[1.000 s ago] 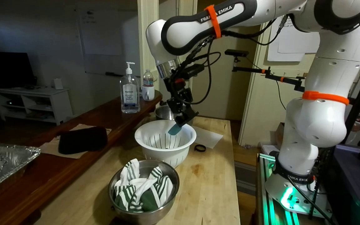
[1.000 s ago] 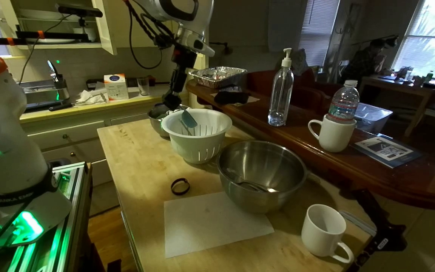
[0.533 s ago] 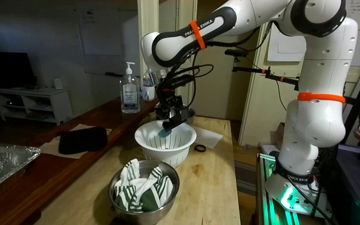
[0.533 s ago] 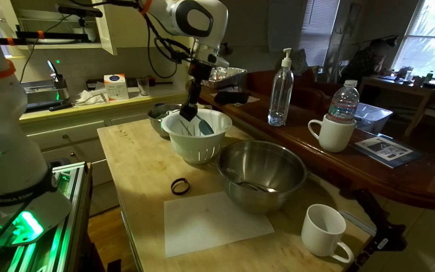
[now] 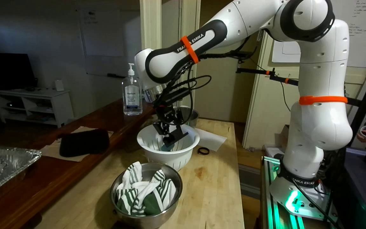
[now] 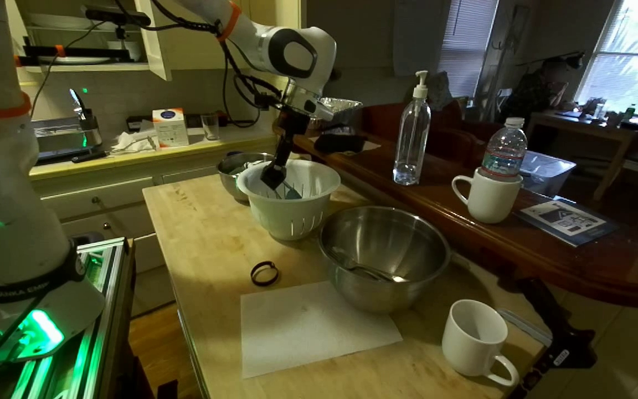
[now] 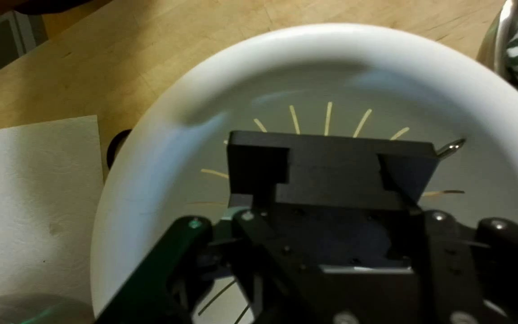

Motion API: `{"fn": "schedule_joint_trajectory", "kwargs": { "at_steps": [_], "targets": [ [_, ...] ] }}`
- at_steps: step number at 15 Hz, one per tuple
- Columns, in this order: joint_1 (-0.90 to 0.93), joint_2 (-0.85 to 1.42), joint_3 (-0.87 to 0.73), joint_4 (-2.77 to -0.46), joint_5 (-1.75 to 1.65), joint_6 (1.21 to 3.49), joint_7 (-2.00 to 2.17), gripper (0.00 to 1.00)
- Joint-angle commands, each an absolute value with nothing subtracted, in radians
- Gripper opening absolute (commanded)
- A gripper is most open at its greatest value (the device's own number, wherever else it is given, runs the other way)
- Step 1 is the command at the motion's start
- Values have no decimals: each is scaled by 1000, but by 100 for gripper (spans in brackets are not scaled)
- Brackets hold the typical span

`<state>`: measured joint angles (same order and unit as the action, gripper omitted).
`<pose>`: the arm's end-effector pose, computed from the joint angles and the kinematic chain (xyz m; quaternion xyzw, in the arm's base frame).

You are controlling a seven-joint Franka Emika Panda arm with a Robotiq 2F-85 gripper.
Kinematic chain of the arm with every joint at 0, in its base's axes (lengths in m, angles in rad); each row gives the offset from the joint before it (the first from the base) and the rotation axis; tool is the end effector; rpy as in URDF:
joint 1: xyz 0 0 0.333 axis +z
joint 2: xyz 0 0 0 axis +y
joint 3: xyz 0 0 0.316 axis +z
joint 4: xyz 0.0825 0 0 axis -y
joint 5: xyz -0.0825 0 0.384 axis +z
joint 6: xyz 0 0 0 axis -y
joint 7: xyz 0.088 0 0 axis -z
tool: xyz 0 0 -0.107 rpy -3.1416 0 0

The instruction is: Put the measuring cylinder in the white bowl

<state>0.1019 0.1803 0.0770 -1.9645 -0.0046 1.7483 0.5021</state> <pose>0.5365 0.0956 0.3574 0.9679 -0.1562 -0.1870 0.0612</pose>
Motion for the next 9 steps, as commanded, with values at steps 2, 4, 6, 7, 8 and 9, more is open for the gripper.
{"fn": "schedule_joint_trajectory", "kwargs": {
  "at_steps": [2, 4, 6, 7, 8, 9],
  "targets": [
    [104, 194, 58, -1995, 37, 1781, 548, 35],
    [103, 213, 52, -1988, 43, 1779, 557, 35],
    [101, 234, 44, -1977, 56, 1764, 562, 35],
    [101, 239, 40, -1979, 56, 1758, 565, 35],
    [100, 245, 37, -1981, 64, 1754, 562, 35],
    [98, 249, 34, -1981, 70, 1752, 560, 85]
  ]
}}
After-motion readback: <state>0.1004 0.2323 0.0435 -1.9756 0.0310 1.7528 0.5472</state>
